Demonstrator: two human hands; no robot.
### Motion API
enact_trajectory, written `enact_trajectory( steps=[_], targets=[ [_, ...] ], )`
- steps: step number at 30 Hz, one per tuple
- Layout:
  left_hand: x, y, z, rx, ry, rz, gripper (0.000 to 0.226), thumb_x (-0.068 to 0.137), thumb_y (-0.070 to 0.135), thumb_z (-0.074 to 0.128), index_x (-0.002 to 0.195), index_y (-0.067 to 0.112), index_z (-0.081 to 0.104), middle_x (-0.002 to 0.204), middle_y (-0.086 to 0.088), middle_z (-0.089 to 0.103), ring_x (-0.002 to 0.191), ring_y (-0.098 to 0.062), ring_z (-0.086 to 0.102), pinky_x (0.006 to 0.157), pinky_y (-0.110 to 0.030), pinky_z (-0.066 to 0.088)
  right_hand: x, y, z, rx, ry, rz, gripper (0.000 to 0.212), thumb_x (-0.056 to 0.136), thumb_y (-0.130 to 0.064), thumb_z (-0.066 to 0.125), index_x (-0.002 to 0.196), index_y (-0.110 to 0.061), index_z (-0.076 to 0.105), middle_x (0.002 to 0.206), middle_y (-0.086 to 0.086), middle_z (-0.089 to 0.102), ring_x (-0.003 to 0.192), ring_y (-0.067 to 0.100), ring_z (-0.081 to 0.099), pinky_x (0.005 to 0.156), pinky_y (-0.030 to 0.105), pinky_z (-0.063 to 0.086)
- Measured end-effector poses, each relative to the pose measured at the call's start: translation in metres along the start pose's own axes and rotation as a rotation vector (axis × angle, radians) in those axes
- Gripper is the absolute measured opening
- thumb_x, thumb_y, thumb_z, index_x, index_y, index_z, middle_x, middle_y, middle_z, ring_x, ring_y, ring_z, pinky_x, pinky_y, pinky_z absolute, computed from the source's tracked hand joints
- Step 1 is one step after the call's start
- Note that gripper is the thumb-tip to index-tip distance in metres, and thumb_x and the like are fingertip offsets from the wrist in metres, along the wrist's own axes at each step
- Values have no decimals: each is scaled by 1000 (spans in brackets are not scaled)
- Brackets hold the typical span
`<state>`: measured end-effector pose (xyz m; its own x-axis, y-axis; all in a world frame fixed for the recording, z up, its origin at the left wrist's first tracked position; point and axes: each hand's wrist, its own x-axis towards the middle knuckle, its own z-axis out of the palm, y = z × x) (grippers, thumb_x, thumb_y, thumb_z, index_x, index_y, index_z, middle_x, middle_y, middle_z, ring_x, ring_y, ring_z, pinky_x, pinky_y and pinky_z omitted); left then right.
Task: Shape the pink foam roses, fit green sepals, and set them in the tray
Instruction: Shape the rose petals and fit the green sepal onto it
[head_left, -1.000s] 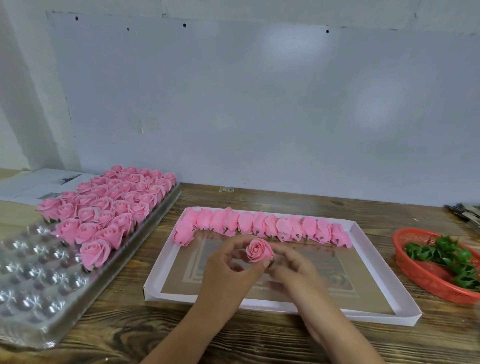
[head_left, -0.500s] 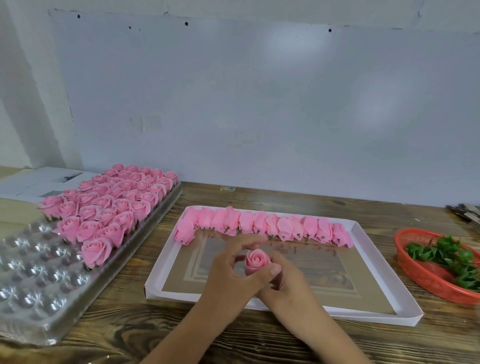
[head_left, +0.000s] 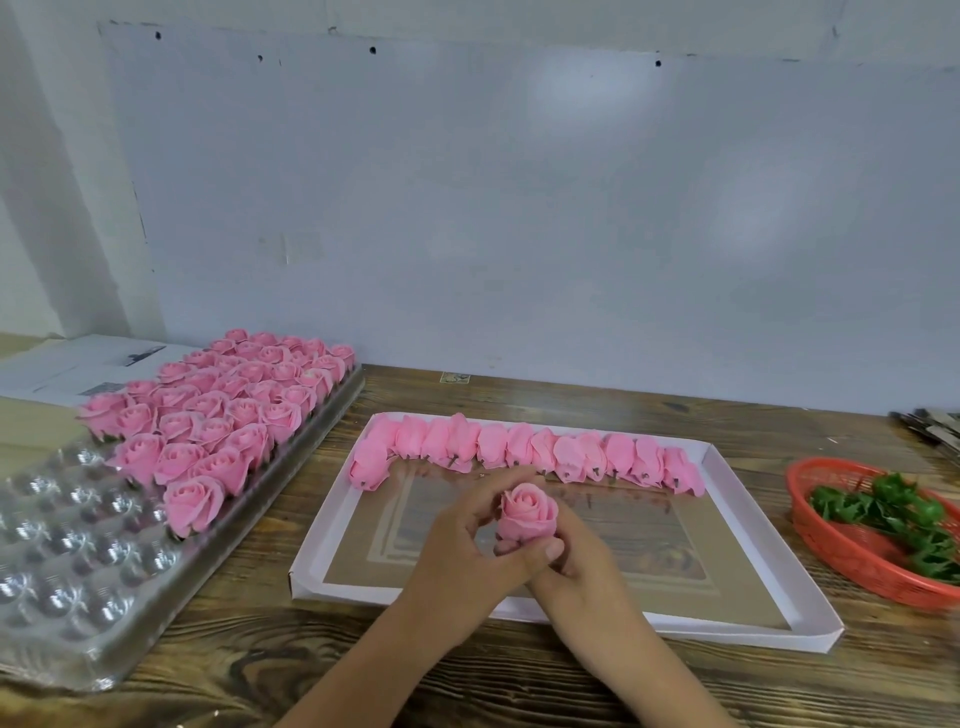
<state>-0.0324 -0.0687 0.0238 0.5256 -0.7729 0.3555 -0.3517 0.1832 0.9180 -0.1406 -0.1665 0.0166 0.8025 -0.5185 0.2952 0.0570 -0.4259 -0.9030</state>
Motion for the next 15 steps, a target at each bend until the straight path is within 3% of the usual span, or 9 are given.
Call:
enact_trajectory(
  steps=[3, 5, 9, 12, 15],
  targets=[
    [2, 3, 1, -58, 23, 24, 51, 72, 51, 82, 119, 45, 65, 117, 11, 69, 114, -14, 64, 98, -35, 53, 1, -3, -1, 40, -19, -21, 34, 92, -11, 61, 109, -40, 64, 104, -10, 70, 100, 9, 66, 82, 27, 55],
    [2, 6, 0, -147, 62, 47, 43, 73, 62, 78, 111, 42, 72, 114, 8, 72, 111, -17, 67, 95, -38, 55, 2, -4, 0, 32, -45, -22, 27, 92, -21, 65, 110, -42, 64, 106, -11, 71, 101, 9, 65, 80, 33, 56],
    [2, 8, -3, -195, 46, 13, 23, 74, 47, 78, 93, 35, 80, 114, 7, 74, 111, -12, 68, 99, -37, 53, 3, -2, 0, 24, -71, -35, 20, 89, -32, 64, 109, -36, 66, 106, -8, 71, 102, 11, 65, 86, 43, 55],
    [1, 9, -4, -190, -24, -38, 28, 78, 38, 83, 104, 36, 77, 110, 5, 75, 106, -12, 69, 95, -33, 54, 3, -4, 0, 58, -79, -48, 20, 91, -41, 61, 110, -39, 67, 108, -11, 72, 104, 8, 66, 87, 29, 54],
    [1, 11, -5, -135, -48, -85, 37, 81, 21, 82, 108, 44, 74, 109, 8, 75, 108, -10, 67, 102, -41, 51, 3, -8, -1, 71, -59, -51, 18, 90, -36, 61, 106, -40, 68, 107, -12, 72, 104, 5, 65, 86, 17, 49]
  ],
)
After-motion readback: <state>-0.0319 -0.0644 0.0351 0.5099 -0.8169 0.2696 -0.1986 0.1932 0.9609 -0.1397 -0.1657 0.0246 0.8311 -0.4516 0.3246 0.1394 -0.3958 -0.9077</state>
